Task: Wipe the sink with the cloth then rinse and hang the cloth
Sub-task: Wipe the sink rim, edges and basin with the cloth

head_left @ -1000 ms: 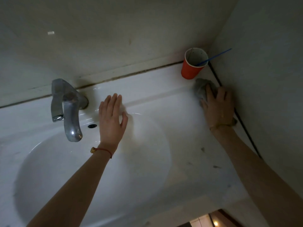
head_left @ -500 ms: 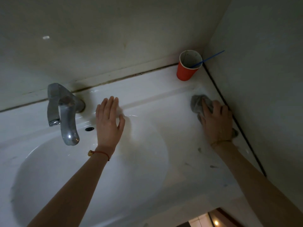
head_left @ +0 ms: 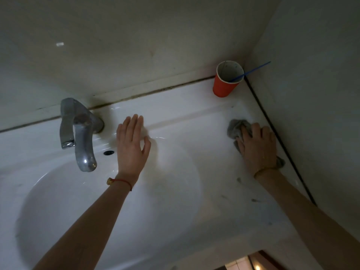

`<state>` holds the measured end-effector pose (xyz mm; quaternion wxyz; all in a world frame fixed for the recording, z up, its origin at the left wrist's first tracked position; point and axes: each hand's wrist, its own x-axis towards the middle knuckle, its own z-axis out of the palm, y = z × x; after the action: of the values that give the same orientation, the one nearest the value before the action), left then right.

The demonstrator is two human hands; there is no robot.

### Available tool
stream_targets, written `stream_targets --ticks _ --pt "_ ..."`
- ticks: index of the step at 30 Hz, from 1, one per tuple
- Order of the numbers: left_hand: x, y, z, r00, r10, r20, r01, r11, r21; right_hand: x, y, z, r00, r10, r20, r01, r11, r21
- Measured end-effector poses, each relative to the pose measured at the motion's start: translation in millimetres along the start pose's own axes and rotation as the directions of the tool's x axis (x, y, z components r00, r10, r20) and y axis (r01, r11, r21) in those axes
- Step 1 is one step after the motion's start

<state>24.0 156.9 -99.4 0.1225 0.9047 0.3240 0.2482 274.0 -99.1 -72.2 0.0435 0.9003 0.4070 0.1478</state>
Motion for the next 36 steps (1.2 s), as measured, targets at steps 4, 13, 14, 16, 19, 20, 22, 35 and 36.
stream_targets --ticks 4,13,14,16,19,20,22,35,36 --pt "0.3 -0.6 -2.1 1.000 -0.010 0.022 0.010 1.000 -0.003 41.7 -16.5 7.9 1.000 0.008 0.000 -0.008 1.000 -0.010" --pt "0.0 36.7 -14.9 0.992 0.102 0.080 -0.101 0.995 -0.014 -38.4 23.0 -24.3 0.996 -0.014 -0.084 0.020 0.997 0.076" --pt "0.4 51.1 -13.5 0.978 0.184 0.102 -0.178 0.982 -0.071 -36.4 26.0 -32.0 0.992 0.027 -0.121 -0.020 0.998 0.062" --pt "-0.9 78.6 -2.5 0.921 0.356 0.158 -0.326 0.927 -0.184 -29.4 29.3 -40.7 0.988 0.068 -0.142 -0.065 0.998 0.026" --pt "-11.0 108.3 25.6 0.844 0.469 0.261 -0.400 0.874 -0.276 -31.2 33.4 -30.7 0.998 0.056 0.006 -0.056 0.998 0.042" --pt "-15.0 114.5 34.2 0.827 0.479 0.293 -0.407 0.871 -0.277 -37.3 35.5 -27.0 0.997 0.070 0.044 -0.072 0.996 0.054" --pt "-21.9 120.0 48.2 0.803 0.485 0.345 -0.414 0.872 -0.261 -58.6 41.2 -28.0 0.993 0.102 0.066 -0.105 0.993 0.055" --pt "-28.5 122.0 56.5 0.808 0.465 0.363 -0.385 0.882 -0.273 -91.3 40.6 -34.3 0.969 0.216 0.122 -0.216 0.976 -0.014" --pt "-28.3 121.6 56.6 0.807 0.465 0.363 -0.384 0.881 -0.275 -105.1 43.5 -38.2 0.971 0.208 0.119 -0.209 0.978 0.002"
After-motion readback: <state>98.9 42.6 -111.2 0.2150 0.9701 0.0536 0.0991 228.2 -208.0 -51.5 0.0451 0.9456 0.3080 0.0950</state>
